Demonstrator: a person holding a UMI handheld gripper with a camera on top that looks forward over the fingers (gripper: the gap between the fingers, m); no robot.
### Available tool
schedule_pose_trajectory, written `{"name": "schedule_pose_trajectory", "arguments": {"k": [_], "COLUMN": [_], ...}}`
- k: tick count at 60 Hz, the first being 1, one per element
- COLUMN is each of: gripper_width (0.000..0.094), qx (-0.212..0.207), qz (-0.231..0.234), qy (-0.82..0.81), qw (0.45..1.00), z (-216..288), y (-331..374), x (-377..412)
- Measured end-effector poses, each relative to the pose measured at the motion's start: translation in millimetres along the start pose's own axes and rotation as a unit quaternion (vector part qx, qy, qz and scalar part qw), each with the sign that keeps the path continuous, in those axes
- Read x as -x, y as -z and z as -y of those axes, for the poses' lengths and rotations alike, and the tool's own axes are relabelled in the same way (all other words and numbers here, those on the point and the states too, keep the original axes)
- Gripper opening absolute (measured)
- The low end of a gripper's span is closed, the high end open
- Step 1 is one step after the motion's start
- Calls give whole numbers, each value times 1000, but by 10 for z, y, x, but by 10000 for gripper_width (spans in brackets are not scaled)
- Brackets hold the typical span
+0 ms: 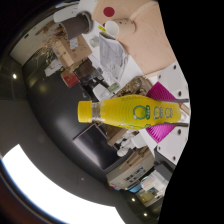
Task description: Pour water
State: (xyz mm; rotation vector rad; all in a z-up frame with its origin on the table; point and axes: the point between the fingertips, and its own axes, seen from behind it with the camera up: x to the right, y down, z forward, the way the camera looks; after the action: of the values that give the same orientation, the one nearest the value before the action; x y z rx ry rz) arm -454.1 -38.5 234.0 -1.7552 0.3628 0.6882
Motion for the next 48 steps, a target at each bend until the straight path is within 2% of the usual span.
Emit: {"name": "schedule_pose_trajectory", "arguments": {"k": [9,19,31,37,48], "gripper_width": [260,260,262,263,262], "qx": [-19,-15,-13,-14,2], "qz": [48,76,97,102,100], "qy": [-218,-426,-594,-636,-645], "qw": [975,901,799,765,757], "z": [740,1067,1122,1091,1034], "y": [-198,-425,-552,-580,-637], "x": [-270,-785,-1294,-1464,-1553]}}
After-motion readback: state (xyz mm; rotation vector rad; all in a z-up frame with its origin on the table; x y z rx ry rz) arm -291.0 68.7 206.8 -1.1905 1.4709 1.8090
